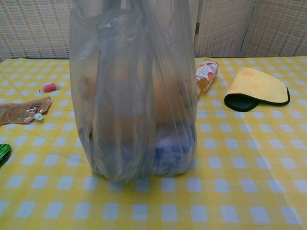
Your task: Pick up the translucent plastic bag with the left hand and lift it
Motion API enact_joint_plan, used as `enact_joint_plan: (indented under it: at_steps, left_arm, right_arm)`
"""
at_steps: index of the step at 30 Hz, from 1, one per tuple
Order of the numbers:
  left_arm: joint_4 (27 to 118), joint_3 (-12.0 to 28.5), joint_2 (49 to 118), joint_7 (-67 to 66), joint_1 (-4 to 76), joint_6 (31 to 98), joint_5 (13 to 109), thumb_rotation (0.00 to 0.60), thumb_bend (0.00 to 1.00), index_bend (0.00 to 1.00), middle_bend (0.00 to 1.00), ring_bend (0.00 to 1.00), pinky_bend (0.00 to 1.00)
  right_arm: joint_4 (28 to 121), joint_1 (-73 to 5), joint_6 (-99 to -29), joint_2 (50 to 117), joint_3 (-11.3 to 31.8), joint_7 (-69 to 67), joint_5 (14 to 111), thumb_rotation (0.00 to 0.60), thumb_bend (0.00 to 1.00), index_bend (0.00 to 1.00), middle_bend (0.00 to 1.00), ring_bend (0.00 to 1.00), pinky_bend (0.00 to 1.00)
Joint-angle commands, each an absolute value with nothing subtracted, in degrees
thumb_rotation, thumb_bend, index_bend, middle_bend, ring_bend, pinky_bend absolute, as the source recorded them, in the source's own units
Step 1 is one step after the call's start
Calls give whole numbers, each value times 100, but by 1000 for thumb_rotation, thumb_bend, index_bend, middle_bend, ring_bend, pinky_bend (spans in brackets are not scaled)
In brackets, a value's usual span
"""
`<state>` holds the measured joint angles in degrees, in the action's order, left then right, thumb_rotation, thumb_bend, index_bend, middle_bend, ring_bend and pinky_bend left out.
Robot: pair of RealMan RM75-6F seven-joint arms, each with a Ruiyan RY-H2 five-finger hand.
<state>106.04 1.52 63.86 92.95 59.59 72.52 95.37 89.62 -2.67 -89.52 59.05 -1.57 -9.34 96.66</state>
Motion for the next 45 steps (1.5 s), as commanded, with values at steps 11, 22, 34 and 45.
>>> enact_joint_plan:
  at_steps: [11, 22, 34, 45]
  left_arm:
    - [11561, 715, 6258, 7682, 5504, 6778, 8123, 600, 777, 717, 997, 879, 1000]
    - [11996, 1128, 5954, 7358, 5245, 6377, 7574, 600, 780, 725, 1000, 905, 1000]
    - [12577, 2662, 4702, 7586, 5302, 5719, 5877, 600, 782, 732, 1000, 928, 1000]
    - [12665, 3942, 3697, 7035, 5639, 5070, 4034, 600, 782, 735, 1000, 929, 1000]
  right_arm:
    - [8967, -305, -8886, 5900, -156, -935, 9666, 600, 293, 0, 0, 0, 0]
    - [9004, -366, -8799, 5914, -166, -888, 9700, 600, 293, 0, 0, 0, 0]
    - [8960, -289, -8985, 5854, -179, -1061, 9733, 600, 293, 0, 0, 0, 0]
    - [8968, -293, -8978, 5856, -154, -1086, 9691, 600, 293, 0, 0, 0, 0]
